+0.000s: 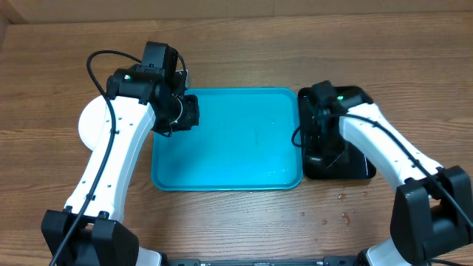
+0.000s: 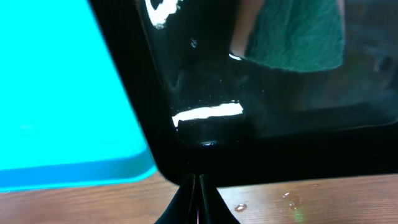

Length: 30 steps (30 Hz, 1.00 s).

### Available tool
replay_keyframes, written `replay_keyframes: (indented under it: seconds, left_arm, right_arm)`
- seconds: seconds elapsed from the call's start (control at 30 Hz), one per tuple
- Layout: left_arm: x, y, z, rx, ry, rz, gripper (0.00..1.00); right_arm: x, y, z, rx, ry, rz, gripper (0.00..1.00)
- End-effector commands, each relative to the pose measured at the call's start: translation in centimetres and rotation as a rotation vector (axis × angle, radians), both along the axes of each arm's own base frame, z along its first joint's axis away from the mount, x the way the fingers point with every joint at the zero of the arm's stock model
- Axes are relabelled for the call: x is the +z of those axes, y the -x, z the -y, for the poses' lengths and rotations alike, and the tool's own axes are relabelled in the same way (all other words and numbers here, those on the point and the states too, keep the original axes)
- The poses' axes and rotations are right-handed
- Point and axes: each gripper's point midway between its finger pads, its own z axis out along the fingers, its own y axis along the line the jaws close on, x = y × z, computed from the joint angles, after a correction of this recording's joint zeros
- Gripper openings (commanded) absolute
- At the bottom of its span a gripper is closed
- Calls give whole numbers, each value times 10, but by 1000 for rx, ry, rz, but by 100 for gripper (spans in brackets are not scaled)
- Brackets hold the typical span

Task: Clean dirty plates on tray and stack at the side
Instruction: 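Grasp the black tray edge with the right gripper and pull it left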

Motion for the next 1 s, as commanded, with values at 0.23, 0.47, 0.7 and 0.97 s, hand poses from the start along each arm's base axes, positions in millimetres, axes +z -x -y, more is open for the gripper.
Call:
replay_keyframes:
  seconds: [0.23,0.47,0.7,0.97]
  left_arm:
    - [-5,1,1,5,-10,-15,6]
    - [-5,0,1,5,-9,-13,6]
    - [-5,-1,1,5,-8,-9,5]
    - [-5,-1,1,5,-7,-7,5]
  right_arm:
    - [-20,20,8,-38,41,-26,4]
    - [-21,19,-4,3,-40,-25,4]
    - [-22,11,-7,3,-52,8,4]
    - [-21,25,-4,1,-40,-51,4]
